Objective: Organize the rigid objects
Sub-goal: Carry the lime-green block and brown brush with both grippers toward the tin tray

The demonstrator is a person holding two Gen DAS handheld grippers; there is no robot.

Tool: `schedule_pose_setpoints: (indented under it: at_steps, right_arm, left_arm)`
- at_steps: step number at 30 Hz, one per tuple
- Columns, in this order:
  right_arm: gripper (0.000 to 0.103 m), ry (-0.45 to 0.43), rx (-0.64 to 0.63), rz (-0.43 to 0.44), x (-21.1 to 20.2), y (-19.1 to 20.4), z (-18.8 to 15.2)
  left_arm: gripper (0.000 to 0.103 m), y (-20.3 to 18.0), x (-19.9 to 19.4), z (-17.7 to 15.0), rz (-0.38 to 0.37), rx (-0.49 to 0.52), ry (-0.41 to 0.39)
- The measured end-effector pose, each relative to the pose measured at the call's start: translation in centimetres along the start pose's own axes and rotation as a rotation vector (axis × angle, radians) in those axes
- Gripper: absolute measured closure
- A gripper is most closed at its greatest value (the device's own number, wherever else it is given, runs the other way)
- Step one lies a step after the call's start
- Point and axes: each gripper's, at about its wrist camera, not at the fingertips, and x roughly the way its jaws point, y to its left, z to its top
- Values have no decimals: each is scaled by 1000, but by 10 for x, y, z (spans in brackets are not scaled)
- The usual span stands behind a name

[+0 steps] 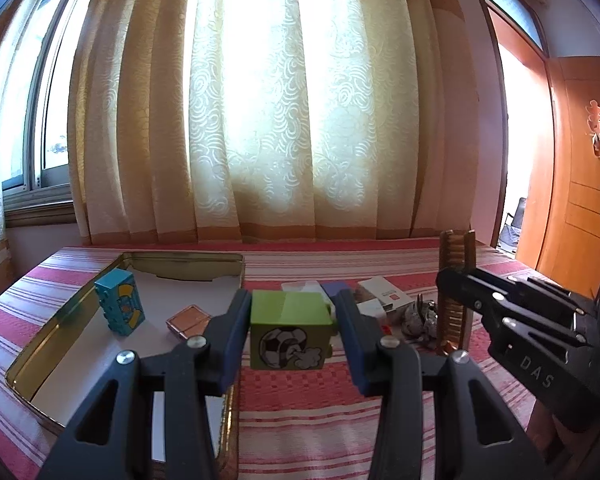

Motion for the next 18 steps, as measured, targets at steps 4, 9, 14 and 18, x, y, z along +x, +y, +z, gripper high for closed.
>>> schedule_pose_setpoints:
  at_steps: [4, 9, 14, 18]
  right_arm:
    - [86, 0, -2, 9, 1, 4, -1]
    - [86, 4, -8, 28, 5, 12, 0]
    - [86, 7, -22, 51, 9, 23, 1]
    - [86, 9, -27, 69, 13, 31, 1]
  left_arm:
    - [60, 4, -1, 1, 6, -4, -2]
    - [60, 12, -4, 0, 25, -5, -8]
    - [60, 23, -6, -1, 43, -20, -9]
    - [60, 29, -8, -1, 55, -23, -14]
